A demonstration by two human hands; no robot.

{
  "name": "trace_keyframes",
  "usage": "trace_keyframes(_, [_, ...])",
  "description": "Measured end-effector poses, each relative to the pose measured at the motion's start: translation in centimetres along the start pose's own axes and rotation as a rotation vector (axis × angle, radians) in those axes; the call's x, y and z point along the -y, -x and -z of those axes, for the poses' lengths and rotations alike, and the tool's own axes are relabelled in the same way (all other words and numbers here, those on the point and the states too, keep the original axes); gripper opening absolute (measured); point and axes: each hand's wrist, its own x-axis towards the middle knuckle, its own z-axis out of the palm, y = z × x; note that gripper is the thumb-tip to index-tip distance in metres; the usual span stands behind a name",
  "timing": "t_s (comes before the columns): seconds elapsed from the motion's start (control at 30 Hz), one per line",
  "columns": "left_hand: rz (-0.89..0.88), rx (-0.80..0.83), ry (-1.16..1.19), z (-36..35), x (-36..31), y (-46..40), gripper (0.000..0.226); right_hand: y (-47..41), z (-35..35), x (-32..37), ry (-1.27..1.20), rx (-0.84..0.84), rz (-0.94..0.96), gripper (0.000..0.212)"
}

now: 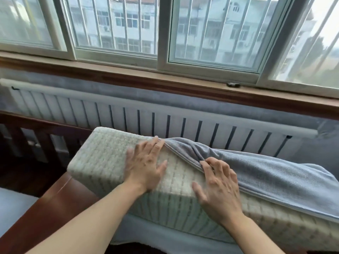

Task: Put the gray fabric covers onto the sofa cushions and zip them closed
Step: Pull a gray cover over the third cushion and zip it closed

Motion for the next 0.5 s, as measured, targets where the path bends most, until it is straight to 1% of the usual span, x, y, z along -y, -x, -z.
trace_keyframes(0.1, [0.071,0.070,-0.031,0.7,2.9,-2.0,0.075,-2.1,-1.5,3.1,-0.047,-0.046,0.002,0.060])
trace_keyframes(0.2, [0.066,0.057,-0.035,1.4,6.2,-3.6,0.084,-5.0,-3.4,6.7,-0.042,-0.062,-0.021,0.061])
trace_keyframes(0.3, [0.009,0.066,-0.043,1.9,8.7,-5.2,0.080,-7.7,-5.3,9.7,-0.022,-0.077,-0.116,0.052])
trace_keyframes(0.4, [-0.113,0.105,-0.061,2.4,10.2,-7.1,0.077,-9.7,-6.5,12.0,0.007,-0.132,-0.227,0.040])
trace_keyframes(0.43, [-0.138,0.133,-0.058,2.5,10.4,-7.6,0.074,-10.0,-6.7,12.4,0.022,-0.151,-0.251,0.037])
trace_keyframes(0.5, [-0.177,0.212,-0.055,2.8,10.8,-9.1,0.054,-10.6,-7.3,13.3,0.048,-0.173,-0.321,0.026])
